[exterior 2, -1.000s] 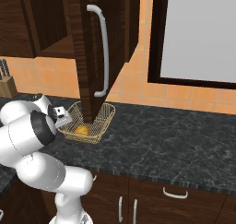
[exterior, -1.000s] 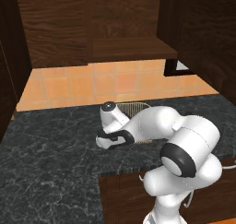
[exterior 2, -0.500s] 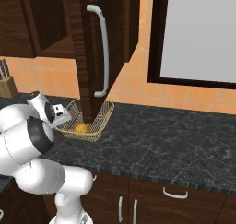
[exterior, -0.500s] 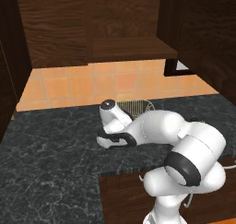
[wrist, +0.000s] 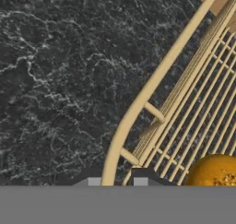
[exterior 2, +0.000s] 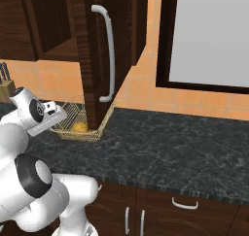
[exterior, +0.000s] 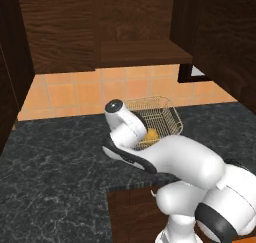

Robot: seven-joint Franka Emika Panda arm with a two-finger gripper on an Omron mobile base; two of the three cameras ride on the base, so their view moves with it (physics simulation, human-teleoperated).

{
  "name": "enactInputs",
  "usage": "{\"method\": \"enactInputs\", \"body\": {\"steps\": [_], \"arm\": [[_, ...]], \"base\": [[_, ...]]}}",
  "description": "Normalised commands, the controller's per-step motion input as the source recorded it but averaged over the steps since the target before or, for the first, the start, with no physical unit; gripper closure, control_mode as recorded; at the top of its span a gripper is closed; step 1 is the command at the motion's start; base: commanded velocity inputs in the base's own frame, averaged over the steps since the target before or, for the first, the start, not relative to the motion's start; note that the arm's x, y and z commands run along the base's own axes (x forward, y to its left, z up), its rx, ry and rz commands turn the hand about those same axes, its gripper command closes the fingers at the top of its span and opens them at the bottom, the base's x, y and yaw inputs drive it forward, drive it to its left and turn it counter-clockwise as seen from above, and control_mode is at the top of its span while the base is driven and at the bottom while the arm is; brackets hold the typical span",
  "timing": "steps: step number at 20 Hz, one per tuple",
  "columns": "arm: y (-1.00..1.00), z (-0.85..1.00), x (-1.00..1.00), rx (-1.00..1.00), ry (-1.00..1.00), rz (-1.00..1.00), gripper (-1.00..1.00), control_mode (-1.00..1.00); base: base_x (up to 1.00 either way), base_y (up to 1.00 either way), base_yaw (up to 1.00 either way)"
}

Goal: Open the cabinet, pick up the bread from the cabinet and place it in the basket. Then move the basket to the dining counter.

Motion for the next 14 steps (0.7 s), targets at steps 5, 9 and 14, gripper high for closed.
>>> {"method": "enactInputs", "body": {"steps": [5,9,14], "arm": [[0.00,0.70,-0.75,0.08,0.00,-0.02,1.00,-1.00],[0.00,0.48,-0.79,0.23,0.00,-0.05,1.00,-1.00],[0.00,0.56,-0.49,0.20,0.01,-0.01,1.00,-1.00]], "base": [[0.00,0.00,0.00],[0.00,0.00,0.00],[0.00,0.00,0.00]]}}
